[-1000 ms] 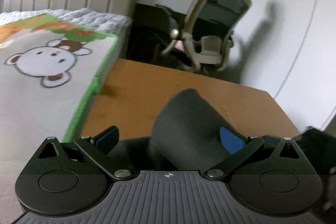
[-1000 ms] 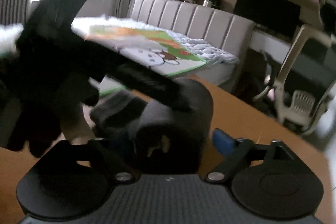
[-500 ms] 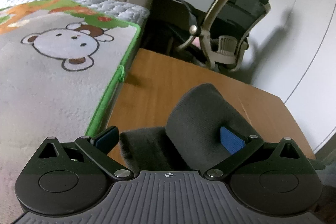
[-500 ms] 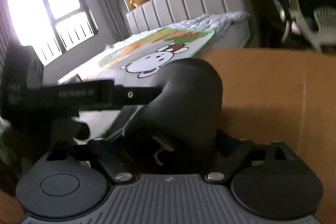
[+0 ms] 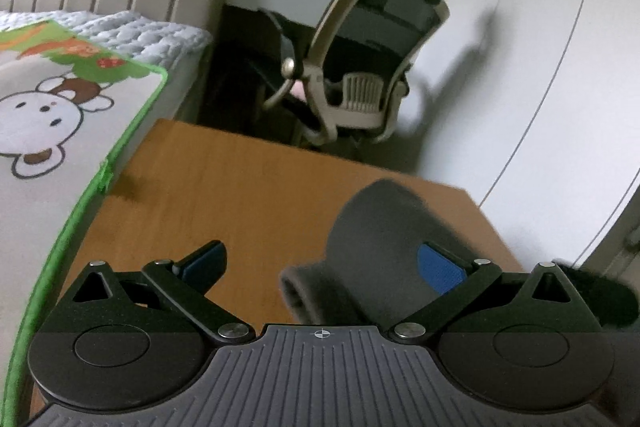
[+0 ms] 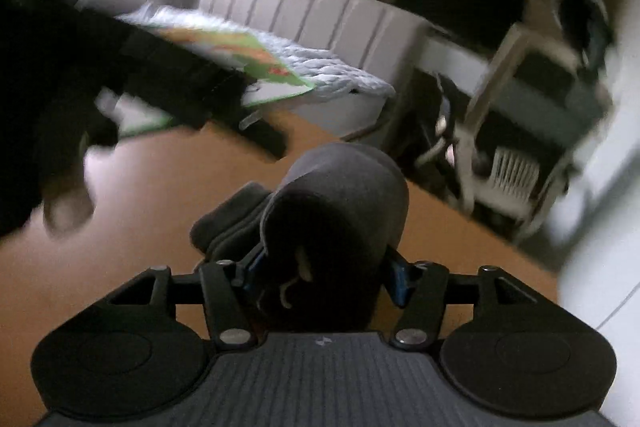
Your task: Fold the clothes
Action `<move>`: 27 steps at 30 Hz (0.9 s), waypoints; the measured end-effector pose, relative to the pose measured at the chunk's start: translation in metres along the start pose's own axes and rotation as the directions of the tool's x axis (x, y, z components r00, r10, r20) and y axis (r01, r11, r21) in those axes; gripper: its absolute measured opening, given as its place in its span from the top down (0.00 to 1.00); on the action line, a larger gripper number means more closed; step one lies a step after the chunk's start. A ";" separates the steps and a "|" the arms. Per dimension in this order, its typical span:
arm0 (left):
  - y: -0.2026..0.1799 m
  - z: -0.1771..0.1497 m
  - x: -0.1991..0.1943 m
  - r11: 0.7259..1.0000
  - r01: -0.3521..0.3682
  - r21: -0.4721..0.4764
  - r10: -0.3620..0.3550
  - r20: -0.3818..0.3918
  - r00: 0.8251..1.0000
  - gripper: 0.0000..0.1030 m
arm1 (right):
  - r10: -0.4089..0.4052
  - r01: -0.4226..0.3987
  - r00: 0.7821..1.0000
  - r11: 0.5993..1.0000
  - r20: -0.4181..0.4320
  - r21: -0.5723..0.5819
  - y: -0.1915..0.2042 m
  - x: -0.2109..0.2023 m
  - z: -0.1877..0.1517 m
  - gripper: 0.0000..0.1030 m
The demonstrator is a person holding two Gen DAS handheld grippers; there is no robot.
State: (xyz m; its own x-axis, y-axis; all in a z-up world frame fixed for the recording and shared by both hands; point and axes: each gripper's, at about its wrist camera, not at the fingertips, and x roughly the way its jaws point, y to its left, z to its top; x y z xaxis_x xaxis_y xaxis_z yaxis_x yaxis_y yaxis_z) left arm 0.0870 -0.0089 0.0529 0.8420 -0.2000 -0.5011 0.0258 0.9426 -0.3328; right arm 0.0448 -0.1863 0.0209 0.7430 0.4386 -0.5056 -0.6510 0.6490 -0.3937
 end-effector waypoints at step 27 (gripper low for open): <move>0.078 -0.018 -0.006 0.992 -0.068 -0.111 0.068 0.000 0.998 0.00 | 0.231 -0.203 0.971 0.926 -0.055 0.318 -0.004 0.070 0.009 0.00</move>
State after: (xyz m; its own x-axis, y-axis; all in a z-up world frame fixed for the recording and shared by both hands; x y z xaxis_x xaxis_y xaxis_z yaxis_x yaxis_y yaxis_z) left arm 0.0745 0.0608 0.0155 0.8416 -0.1356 -0.5228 -0.0911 0.9185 -0.3848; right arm 0.1012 -0.1528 -0.0064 0.5626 0.5419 -0.6243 -0.7040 0.7100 -0.0181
